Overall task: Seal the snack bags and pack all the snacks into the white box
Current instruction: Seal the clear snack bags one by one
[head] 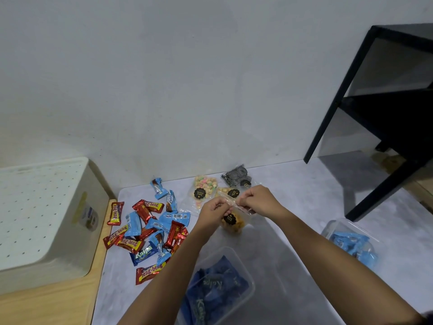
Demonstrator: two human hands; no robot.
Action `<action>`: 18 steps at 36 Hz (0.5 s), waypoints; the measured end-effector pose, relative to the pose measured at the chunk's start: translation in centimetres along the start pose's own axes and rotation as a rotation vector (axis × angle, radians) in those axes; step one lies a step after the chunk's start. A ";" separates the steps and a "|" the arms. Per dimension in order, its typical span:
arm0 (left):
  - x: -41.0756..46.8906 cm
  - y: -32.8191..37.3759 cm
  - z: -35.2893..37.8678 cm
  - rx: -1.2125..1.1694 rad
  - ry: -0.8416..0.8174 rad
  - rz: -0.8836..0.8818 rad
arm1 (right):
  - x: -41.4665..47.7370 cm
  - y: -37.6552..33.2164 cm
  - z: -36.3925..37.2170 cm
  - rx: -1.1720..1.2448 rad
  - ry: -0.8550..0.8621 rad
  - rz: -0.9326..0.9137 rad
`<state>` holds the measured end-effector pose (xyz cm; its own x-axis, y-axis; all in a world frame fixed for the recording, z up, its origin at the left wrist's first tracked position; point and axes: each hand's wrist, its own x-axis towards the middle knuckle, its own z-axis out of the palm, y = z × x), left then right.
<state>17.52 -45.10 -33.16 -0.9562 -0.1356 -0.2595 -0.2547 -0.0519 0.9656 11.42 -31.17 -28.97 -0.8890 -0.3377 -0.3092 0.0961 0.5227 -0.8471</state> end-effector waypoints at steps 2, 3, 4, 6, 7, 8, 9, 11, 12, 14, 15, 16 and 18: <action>0.0 0.1 0.0 0.017 0.000 -0.006 | 0.1 0.1 0.0 -0.012 0.011 -0.017; 0.0 0.2 0.1 0.020 0.004 -0.007 | 0.1 0.2 0.0 -0.023 0.023 -0.033; 0.0 0.3 0.1 0.020 0.012 -0.005 | 0.1 0.2 0.0 -0.032 0.030 -0.049; 0.0 0.4 0.3 0.030 0.036 0.007 | 0.0 0.4 -0.1 -0.028 0.015 -0.101; 0.0 0.5 0.4 0.041 0.049 0.013 | 0.0 0.5 -0.1 -0.018 -0.002 -0.135; 0.1 0.5 0.4 0.048 0.063 0.021 | -0.1 0.6 -0.3 -0.016 -0.026 -0.155; 0.1 0.5 0.5 0.055 0.079 0.031 | -0.3 0.7 -0.6 -0.030 -0.056 -0.174; 0.1 0.4 0.7 0.063 0.111 0.051 | -0.4 1.2 -1.0 -0.103 -0.133 -0.187; 0.1 0.3 0.8 0.070 0.125 0.068 | -0.4 1.5 -1.1 -0.144 -0.169 -0.182; -0.1 0.2 1.1 0.078 0.166 0.113 | -0.3 1.9 -1.1 -0.176 -0.192 -0.187; -0.2 0.1 1.2 0.075 0.192 0.124 | -0.2 2.1 -1.1 -0.157 -0.175 -0.193; -0.2 -0.2 1.3 0.074 0.224 0.133 | -0.2 2.2 -1.1 -0.134 -0.155 -0.197; -0.2 -0.9 1.3 0.097 0.266 0.131 | -0.2 2.1 -1.1 -0.108 -0.131 -0.216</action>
<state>17.75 -43.78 -33.97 -0.9136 -0.3899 -0.1154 -0.1569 0.0760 0.9847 11.28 -29.18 -30.22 -0.8179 -0.5448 -0.1853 -0.1438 0.5054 -0.8508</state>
